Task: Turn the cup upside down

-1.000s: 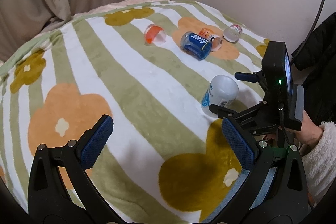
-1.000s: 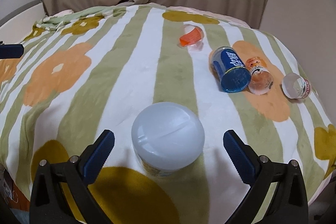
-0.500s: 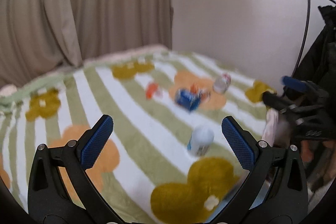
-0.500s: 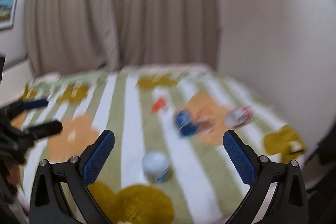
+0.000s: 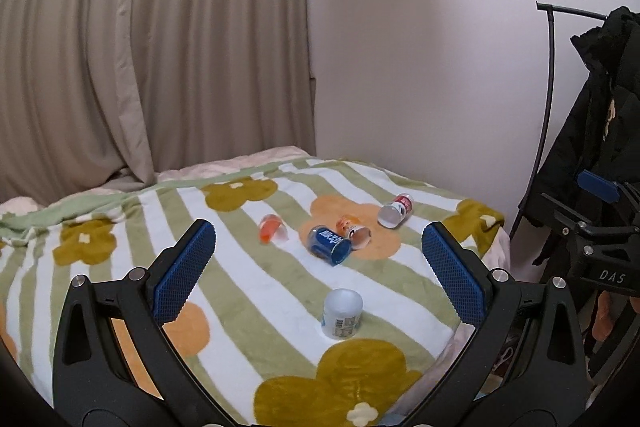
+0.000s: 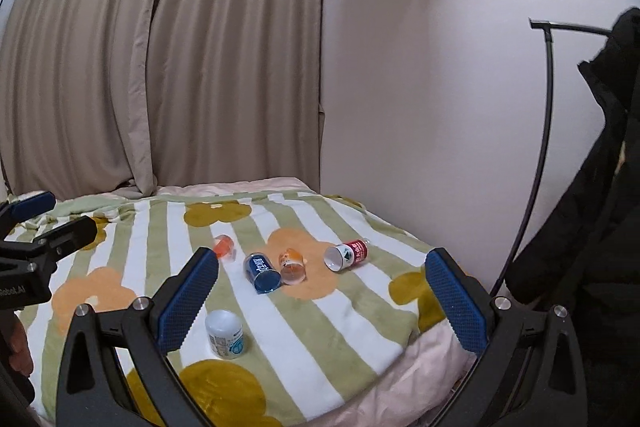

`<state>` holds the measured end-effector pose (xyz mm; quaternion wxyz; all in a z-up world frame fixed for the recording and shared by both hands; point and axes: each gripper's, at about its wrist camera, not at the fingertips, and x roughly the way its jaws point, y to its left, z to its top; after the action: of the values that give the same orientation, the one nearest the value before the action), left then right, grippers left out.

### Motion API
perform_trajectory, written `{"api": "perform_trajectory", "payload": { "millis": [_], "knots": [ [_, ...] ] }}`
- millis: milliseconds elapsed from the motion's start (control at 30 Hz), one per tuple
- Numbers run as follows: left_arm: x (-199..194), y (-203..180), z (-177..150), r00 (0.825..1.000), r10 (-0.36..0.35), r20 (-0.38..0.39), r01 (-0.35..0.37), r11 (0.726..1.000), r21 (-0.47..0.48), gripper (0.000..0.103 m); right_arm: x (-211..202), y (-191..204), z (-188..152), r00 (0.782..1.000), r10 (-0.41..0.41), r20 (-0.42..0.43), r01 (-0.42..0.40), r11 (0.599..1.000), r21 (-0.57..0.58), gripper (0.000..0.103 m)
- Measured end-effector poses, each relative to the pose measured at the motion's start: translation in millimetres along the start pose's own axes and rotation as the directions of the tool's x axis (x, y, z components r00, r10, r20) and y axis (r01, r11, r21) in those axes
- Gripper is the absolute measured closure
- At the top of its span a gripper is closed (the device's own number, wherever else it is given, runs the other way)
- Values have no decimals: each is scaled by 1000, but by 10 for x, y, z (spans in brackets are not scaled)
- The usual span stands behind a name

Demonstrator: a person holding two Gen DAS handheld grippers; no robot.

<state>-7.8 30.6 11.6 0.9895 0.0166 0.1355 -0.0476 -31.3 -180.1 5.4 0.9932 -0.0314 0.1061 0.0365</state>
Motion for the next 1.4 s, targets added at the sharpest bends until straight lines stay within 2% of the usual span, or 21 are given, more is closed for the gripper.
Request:
{"api": "perform_trajectory", "payload": {
  "millis": [167, 1400],
  "knots": [
    [-45, -44, -41, 1000, 10, -8, -10, 1000, 12, 0, 38, -60, -20, 1000, -2, -2, 2, 999, 33, 0],
    [-72, -87, 19, 1000, 6, 15, -6, 1000, 8, 0, 11, -92, -4, 1000, -23, 2, 23, 998, 50, 0]
  ]
}}
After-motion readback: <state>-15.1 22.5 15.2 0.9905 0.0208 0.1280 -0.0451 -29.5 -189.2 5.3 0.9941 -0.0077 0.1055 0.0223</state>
